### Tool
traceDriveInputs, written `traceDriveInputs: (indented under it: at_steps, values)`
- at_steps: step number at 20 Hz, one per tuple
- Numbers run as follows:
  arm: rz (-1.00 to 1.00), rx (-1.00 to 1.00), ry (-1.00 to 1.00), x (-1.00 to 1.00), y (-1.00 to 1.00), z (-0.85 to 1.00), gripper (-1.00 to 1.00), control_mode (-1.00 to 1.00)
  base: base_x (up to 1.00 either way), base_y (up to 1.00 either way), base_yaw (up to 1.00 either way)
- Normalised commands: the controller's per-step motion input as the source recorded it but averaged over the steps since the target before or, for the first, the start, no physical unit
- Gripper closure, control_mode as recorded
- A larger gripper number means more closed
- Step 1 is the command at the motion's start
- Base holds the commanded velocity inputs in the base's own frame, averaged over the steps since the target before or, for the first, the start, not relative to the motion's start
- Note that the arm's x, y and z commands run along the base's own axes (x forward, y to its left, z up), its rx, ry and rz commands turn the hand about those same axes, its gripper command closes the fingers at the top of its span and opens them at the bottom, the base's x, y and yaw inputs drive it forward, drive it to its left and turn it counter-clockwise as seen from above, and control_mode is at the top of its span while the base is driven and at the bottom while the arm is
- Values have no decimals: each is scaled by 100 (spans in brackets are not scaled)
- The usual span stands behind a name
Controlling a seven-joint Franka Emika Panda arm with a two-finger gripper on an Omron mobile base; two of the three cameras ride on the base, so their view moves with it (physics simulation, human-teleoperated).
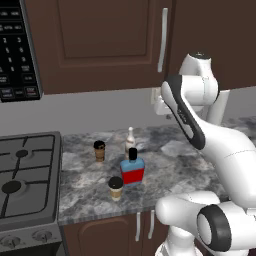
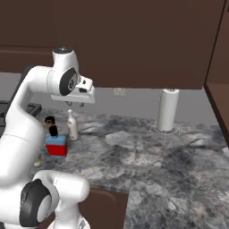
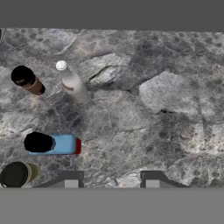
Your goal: Sort all alcoholic drinks to one cabinet, and non-alcoholic drinks to the other.
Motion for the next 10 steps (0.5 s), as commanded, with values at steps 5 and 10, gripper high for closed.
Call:
traceDriveInputs:
  at_steps: [5,10]
  values:
    - [2,-2,0,-14,7,-19,-100,-100,0,0,0]
    - [0,-10,-1,-19,25,-40,-100,-100,0,0,0]
